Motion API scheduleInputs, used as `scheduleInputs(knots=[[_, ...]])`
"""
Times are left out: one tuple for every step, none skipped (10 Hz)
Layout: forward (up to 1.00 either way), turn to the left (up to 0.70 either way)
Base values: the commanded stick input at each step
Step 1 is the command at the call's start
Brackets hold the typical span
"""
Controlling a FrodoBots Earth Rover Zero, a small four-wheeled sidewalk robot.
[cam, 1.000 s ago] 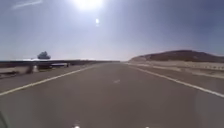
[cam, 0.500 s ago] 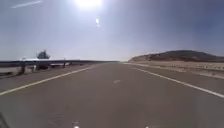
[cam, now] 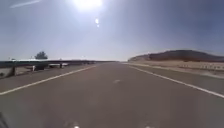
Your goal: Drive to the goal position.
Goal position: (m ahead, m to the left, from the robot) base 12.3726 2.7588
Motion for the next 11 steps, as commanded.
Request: scheduleInputs(knots=[[1.0,0.0],[1.0,0.0],[1.0,0.0],[1.0,0.0],[1.0,0.0],[1.0,0.0],[1.0,0.0],[1.0,0.0],[1.0,0.0],[1.0,0.0],[1.0,0.0]])
